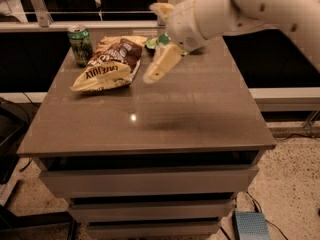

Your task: Move brown chip bag near green can

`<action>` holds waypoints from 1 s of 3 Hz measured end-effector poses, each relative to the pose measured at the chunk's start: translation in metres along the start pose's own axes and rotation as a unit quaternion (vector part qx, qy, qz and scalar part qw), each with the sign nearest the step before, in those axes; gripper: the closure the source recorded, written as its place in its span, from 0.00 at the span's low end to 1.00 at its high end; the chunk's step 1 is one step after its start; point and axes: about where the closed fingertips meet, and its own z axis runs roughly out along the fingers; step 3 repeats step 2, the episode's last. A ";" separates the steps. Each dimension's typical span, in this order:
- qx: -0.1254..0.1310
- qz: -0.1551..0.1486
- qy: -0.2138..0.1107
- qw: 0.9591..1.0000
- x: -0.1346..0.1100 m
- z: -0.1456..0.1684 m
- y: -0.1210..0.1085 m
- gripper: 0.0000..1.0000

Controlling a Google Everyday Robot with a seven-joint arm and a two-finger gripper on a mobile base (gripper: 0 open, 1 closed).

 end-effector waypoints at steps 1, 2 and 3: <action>0.030 0.036 0.044 0.998 0.019 -0.062 0.024 0.00; 0.037 0.040 0.051 0.997 0.024 -0.072 0.027 0.00; 0.037 0.040 0.051 0.997 0.024 -0.072 0.027 0.00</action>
Offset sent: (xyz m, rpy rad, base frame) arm -0.0322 -0.0529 0.0060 -0.0321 0.0254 -0.1088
